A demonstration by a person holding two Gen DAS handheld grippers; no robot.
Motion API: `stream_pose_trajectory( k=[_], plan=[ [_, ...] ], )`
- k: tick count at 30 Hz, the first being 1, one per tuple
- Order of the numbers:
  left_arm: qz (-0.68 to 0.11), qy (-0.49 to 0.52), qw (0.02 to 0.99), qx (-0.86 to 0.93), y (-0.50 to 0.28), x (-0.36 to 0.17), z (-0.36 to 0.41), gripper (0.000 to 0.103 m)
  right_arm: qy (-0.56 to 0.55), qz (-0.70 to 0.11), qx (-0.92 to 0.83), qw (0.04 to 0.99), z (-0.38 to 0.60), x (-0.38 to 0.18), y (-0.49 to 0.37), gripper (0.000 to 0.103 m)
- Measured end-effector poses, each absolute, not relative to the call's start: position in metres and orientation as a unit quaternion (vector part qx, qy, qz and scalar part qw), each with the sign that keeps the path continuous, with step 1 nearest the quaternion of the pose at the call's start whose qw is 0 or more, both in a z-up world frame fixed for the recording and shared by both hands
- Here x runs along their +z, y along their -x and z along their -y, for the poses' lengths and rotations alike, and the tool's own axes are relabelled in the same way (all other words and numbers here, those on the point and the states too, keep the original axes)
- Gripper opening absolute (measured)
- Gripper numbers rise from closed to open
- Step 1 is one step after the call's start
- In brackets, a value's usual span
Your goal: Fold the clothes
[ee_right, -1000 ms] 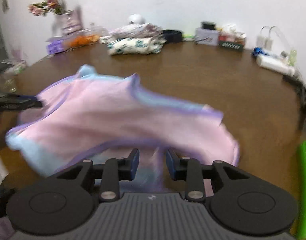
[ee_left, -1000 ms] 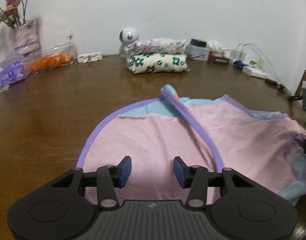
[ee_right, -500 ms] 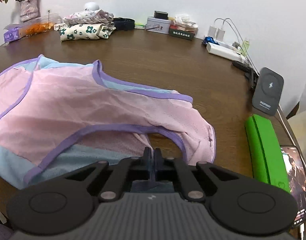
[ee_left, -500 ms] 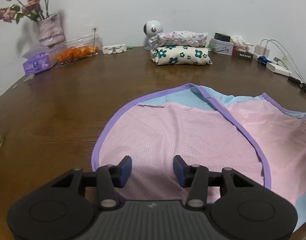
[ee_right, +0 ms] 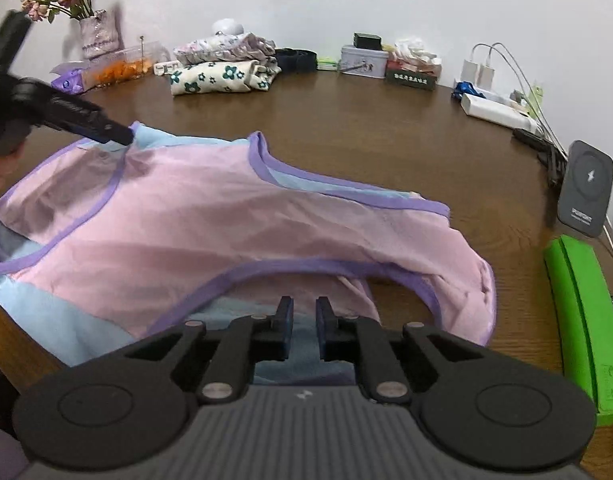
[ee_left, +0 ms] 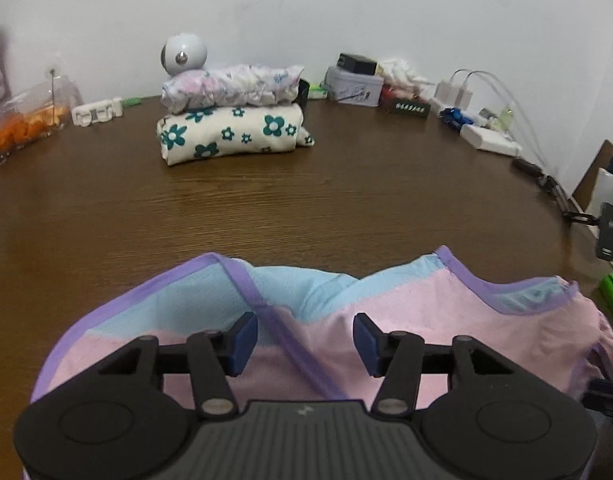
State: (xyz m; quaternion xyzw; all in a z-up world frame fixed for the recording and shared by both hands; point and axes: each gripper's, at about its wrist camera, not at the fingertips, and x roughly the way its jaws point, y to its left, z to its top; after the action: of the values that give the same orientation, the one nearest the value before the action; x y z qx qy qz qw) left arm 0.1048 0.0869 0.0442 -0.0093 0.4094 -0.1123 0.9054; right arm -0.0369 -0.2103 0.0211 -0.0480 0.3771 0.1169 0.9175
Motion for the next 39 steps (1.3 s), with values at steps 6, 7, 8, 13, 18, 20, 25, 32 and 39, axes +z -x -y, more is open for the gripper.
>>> stream_pose_trajectory(
  k=[6, 7, 8, 13, 18, 20, 25, 32, 39],
  plan=[
    [-0.406, 0.042, 0.907, -0.103, -0.117, 0.028, -0.094, 0.004, 0.036, -0.336, 0.188, 0.922, 0.202, 0.051, -0.003, 0.036],
    [-0.399, 0.049, 0.910, -0.099, -0.119, 0.028, -0.096, 0.003, 0.039, -0.337, 0.203, 0.919, 0.196, 0.052, -0.018, 0.038],
    [-0.393, 0.057, 0.913, -0.095, -0.121, 0.028, -0.098, 0.002, 0.041, -0.344, 0.208, 0.915, 0.187, 0.049, -0.034, 0.037],
    [-0.397, 0.071, 0.911, -0.082, -0.130, 0.024, -0.103, 0.006, 0.025, -0.387, 0.199, 0.900, 0.158, 0.027, -0.091, 0.017],
    [-0.384, 0.054, 0.913, -0.123, -0.089, 0.041, -0.109, 0.047, 0.016, -0.378, 0.192, 0.905, 0.164, 0.029, -0.082, 0.016],
    [-0.373, 0.038, 0.913, -0.160, -0.061, 0.049, -0.107, 0.048, 0.011, -0.358, 0.198, 0.912, 0.173, 0.040, -0.074, 0.036],
    [-0.369, -0.023, 0.910, -0.186, 0.006, 0.044, -0.087, 0.050, 0.037, -0.385, 0.174, 0.906, 0.179, 0.032, -0.100, 0.011],
    [-0.385, -0.075, 0.907, -0.154, 0.061, 0.024, -0.082, 0.049, 0.051, -0.368, 0.110, 0.922, 0.179, 0.023, -0.101, 0.006],
    [-0.376, -0.056, 0.915, -0.134, 0.083, 0.020, -0.102, 0.050, 0.016, -0.342, 0.201, 0.918, 0.190, 0.042, -0.030, 0.011]
  ],
)
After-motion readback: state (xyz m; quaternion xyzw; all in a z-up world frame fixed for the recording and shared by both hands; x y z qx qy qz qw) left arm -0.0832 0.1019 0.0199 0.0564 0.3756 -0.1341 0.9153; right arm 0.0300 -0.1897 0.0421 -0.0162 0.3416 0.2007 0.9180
